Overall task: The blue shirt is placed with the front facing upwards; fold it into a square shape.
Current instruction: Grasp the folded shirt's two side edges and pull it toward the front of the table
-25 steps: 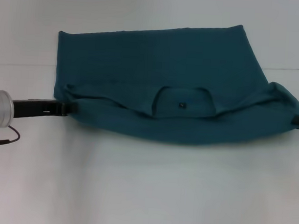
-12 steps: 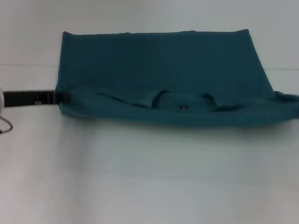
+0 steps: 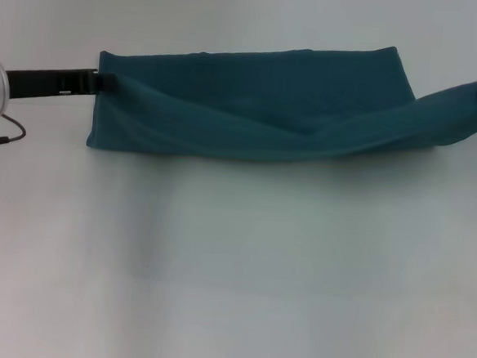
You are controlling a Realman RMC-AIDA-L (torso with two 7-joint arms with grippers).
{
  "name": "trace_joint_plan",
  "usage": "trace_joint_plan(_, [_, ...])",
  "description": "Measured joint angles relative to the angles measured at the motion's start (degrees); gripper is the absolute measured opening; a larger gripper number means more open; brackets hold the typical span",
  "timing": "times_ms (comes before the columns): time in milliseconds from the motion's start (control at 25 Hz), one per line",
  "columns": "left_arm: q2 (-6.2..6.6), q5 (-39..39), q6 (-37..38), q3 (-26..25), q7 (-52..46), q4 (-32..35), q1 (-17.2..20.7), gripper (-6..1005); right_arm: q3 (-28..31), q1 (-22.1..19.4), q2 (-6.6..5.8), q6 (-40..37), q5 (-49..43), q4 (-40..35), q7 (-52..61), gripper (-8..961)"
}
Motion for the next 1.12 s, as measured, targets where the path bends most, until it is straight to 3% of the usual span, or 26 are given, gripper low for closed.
trace_joint_plan(160, [-0.36,0.0,0.0,0.0,0.0,0.1,1.3,0,-0.3,-1.7,0.74,-0.2,-0.2,0.0,-0.2,103])
trace_joint_plan(480, [0.0,0.0,1.0,-0.3,-0.5,-1.1,2.3,0,0.1,-2.9,-0.25,-2.8,-0.2,-0.4,0.0,103])
trace_joint_plan(920, [-1.72,-0.4,9.3,-0.3,-0.8,-9.4,10.3,0,1.0,-10.0,6.52,-12.2,0.5,-11.3,0.3,104])
trace_joint_plan(1120, [-4.29,-0.5,16.7,-0.3,-0.3,-17.7,15.8,0,3.3,-12.7,8.79,-16.3,0.8,-14.2,-0.6,104])
